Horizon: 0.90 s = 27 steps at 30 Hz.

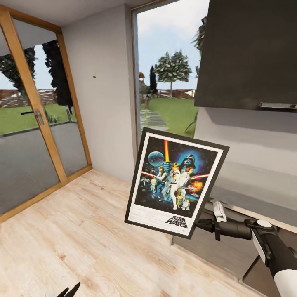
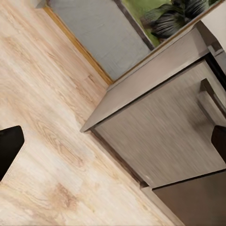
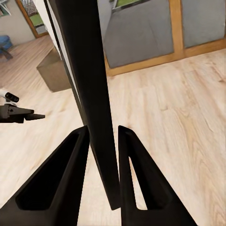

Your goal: Pick up the poster from the kitchen countertop and hang it on one of the wall nails in the kitchen.

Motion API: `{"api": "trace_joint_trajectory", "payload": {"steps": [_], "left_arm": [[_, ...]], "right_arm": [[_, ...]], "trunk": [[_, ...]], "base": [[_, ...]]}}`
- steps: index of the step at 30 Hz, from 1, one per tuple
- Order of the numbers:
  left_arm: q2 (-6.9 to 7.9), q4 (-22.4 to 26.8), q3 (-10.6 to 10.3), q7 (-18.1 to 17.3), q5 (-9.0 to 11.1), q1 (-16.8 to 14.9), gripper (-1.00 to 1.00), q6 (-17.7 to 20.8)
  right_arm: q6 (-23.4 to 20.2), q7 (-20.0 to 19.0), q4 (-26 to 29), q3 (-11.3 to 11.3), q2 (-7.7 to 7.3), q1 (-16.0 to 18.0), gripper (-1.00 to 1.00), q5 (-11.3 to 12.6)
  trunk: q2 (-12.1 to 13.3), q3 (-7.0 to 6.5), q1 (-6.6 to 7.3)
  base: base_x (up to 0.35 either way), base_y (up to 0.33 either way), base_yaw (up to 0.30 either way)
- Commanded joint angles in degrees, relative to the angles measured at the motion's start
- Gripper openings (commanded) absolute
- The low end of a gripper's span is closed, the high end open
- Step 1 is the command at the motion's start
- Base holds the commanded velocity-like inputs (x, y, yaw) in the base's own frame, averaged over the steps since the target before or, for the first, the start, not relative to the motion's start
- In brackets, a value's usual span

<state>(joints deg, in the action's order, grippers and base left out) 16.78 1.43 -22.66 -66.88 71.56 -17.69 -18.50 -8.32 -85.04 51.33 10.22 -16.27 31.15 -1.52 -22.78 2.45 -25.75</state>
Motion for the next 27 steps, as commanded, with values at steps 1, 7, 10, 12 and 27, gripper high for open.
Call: {"api": "trace_joint_trajectory", "payload": {"steps": [1, 7, 10, 12, 27], "left_arm": [[0.01, 0.0, -0.5, -0.1, 0.4, -0.1, 1.00, -0.3], [0.01, 0.0, -0.5, -0.1, 0.4, -0.1, 1.00, -0.3], [0.01, 0.0, -0.5, -0.1, 0.4, -0.1, 1.00, -0.3], [0.01, 0.0, -0.5, -0.1, 0.4, -0.1, 1.00, -0.3], [0.01, 0.0, -0.5, -0.1, 0.4, -0.1, 1.00, -0.2]], "right_arm": [[-0.7, -0.4, 0.0, 0.1, 0.01, 0.0, -1.00, -0.1], [-0.7, -0.4, -0.1, 0.2, 0.03, 0.1, -1.00, -0.1], [-0.7, -0.4, -0.1, 0.2, 0.03, 0.1, -1.00, -0.1], [-0.7, -0.4, -0.1, 0.2, 0.04, 0.1, -1.00, -0.1], [-0.7, -0.1, 0.1, 0.0, 0.09, 0.0, -1.00, -0.2]], "trunk": [[-0.1, 0.14, -0.04], [-0.1, 0.14, -0.04], [-0.1, 0.14, -0.04], [-0.1, 0.14, -0.04], [-0.1, 0.14, -0.04]], "base": [[0.000, 0.000, 0.151], [0.000, 0.000, 0.046], [0.000, 0.000, 0.007], [0.000, 0.000, 0.003], [0.030, 0.006, 0.085]]}}
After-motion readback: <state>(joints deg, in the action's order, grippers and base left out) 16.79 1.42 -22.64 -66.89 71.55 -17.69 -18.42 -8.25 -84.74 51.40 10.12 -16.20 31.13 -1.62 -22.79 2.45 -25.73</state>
